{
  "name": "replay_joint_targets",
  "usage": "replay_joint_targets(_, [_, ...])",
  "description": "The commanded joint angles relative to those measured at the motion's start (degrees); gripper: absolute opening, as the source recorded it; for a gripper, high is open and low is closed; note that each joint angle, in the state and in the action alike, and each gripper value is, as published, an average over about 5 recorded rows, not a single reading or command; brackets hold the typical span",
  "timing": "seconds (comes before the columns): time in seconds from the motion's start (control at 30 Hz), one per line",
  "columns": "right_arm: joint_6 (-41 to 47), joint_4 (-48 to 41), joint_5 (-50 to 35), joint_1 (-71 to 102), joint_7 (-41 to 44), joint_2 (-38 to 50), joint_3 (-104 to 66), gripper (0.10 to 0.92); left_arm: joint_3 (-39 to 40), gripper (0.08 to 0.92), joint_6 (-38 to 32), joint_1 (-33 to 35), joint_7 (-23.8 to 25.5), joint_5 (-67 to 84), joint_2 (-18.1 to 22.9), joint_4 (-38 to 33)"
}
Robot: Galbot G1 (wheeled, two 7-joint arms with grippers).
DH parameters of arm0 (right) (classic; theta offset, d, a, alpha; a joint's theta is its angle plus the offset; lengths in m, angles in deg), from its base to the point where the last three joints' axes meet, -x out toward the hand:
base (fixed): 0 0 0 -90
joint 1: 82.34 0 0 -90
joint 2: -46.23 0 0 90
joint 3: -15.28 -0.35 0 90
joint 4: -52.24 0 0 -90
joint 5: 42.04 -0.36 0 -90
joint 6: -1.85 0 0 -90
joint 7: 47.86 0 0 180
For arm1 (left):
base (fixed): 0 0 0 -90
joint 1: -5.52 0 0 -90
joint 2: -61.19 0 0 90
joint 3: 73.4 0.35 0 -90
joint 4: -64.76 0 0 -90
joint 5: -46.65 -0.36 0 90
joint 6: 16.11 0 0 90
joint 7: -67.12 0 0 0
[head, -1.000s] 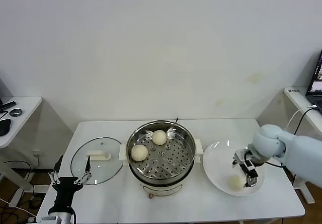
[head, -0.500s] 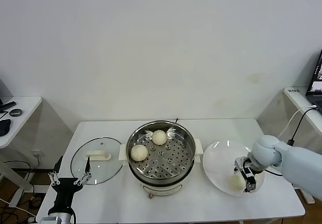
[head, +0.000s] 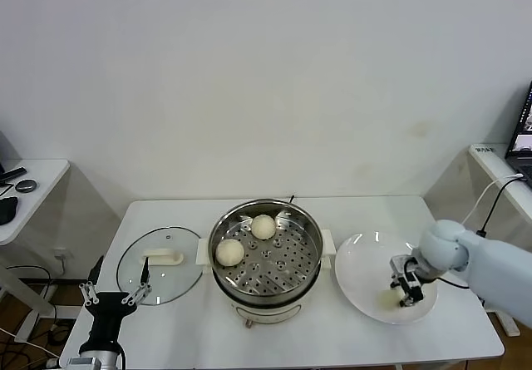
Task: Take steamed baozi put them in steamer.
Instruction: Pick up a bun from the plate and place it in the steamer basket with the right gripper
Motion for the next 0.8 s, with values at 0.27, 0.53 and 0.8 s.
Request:
replay_joint_targets(0.27, [-5.85,-1.40,-18.75,-39.28,7.20,-11.69,8.68,0.437,0.32,0.823,0.10,-1.00,0.11,0.79,-0.81,0.14])
replay_joint_targets(0.53, [-14.48,6.91,-24.65,-41.33,0.94,-27.70,20.38,0.442,0.58,0.823,0.26,-1.52,0.10,0.64,-0.95,0.05])
replay_joint_targets(0.8, [-24.36,7.75,-12.20,-37.95,-1.16,-38.32,27.12,0.449,-0.42,0.823,0.25,-1.22,0.09,0.25,-0.60,-0.28])
